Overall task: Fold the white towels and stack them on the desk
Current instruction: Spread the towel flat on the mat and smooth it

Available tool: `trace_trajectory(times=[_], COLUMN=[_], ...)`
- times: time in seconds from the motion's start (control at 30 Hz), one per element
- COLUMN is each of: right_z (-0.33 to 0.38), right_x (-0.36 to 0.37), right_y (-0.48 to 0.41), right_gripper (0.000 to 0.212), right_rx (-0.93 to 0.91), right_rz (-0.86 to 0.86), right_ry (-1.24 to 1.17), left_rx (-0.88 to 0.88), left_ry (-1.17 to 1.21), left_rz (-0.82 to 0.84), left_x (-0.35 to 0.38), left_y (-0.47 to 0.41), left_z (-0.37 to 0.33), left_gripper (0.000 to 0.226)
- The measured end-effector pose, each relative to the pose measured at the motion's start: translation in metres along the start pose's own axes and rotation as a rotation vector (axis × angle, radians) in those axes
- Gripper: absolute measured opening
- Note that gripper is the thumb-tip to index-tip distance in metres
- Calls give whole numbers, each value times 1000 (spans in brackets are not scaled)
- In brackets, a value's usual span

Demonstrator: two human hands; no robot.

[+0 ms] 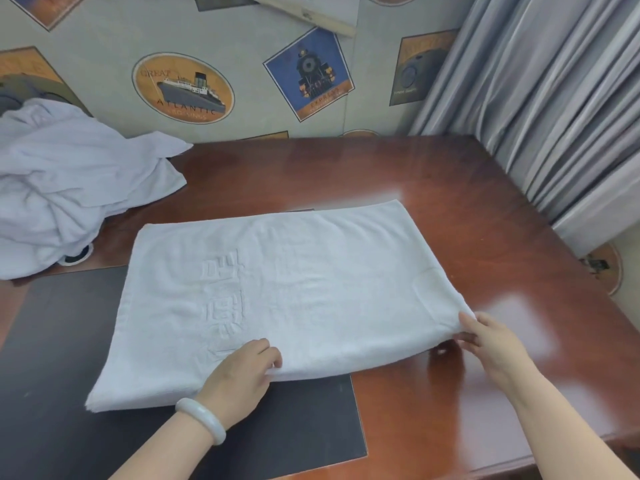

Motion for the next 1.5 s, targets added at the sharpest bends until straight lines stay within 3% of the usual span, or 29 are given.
trace_trajectory(times=[0.17, 0.27, 0.47, 0.63, 0.73, 0.83, 0.9, 0.97, 1.1, 1.2, 1.33, 1.43, 1.5], right_z=[-26, -18, -36, -22, -25, 12, 39, 44, 8, -4, 18, 59, 85], right_x=[-15, -12, -32, -22, -20, -2, 39, 86, 123, 99, 56, 56, 61], right_y=[2, 8, 11, 16, 18, 12, 14, 20, 11, -3, -23, -55, -92], right_gripper=[21, 6, 39, 24, 15, 39, 48, 52, 63, 68, 57, 28, 25], right_rx=[41, -28, -20, -168, -65, -233, -484, -727, -730, -743, -739, -672, -545], right_rz=[-90, -133, -247, -341, -409, -481, -369, -188, 163, 135, -187, -220, -167], right_ry=[311, 319, 258, 435, 517, 750, 834, 1006, 1234, 1210, 1185, 1064, 875], left_rx=[50, 42, -67, -93, -87, -108, -72, -2, 50, 89, -19, -17, -3], left_ry=[44, 71, 202, 190, 165, 119, 55, -53, -199, -305, -281, -254, -268], left_rz=[34, 25, -30, -33, -40, -80, -142, -198, -125, -138, -123, -253, -291], left_x=[10, 9, 7, 11, 12, 5, 2, 3, 22, 37, 58, 63, 63], left_y=[7, 10, 19, 24, 24, 9, -12, -42, -111, -148, -162, -157, -157], left_z=[-2, -6, 5, 6, 5, -2, -16, -40, -96, -117, -107, -102, -102], left_gripper=[14, 25, 17, 21, 20, 14, 9, 22, 50, 49, 55, 60, 60])
Point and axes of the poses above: each hand's wrist, its own y-axis away from the middle knuckle, its own x-axis out of the palm, z = x × y, the point moved 8 cm from there along -y, towards the middle knuckle, and after that the axes turned 1 degree about -z, right-handed, at the moved point
